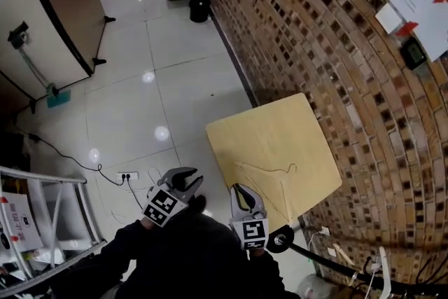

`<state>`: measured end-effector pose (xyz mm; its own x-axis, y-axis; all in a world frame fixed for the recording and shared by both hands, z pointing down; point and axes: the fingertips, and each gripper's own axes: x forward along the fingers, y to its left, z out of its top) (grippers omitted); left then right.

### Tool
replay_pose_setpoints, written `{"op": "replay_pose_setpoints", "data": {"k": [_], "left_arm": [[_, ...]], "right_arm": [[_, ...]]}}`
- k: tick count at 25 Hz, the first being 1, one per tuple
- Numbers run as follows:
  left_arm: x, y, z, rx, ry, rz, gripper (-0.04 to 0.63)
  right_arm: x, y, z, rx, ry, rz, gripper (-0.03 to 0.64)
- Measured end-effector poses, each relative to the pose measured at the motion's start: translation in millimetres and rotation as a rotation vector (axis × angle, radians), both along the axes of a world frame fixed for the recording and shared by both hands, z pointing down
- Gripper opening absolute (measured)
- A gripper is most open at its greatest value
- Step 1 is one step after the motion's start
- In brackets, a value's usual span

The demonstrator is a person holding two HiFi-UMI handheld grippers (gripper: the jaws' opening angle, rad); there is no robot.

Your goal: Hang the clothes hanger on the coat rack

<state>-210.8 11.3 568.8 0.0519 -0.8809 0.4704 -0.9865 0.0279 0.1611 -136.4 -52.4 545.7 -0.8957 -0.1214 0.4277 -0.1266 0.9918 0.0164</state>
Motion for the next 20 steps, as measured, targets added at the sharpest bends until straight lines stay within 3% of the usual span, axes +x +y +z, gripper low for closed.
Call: {"op": "replay_pose_setpoints", "data": {"k": [12, 18, 20], "left_arm": [[50, -172, 29, -0.099, 0.025, 0.65, 0.141], [88, -213, 106, -0.262, -0.005, 0.969, 0.168], [101, -214, 137, -0.337, -0.027, 1.068, 0.234]], "right_arm": [[81, -114, 2, -0.051, 0.045, 0.641, 0.02], [116, -122, 10, -0.122, 0.085, 0.926, 0.021], [125, -113, 11, -0.132, 0.109, 1.007, 0.021]]}}
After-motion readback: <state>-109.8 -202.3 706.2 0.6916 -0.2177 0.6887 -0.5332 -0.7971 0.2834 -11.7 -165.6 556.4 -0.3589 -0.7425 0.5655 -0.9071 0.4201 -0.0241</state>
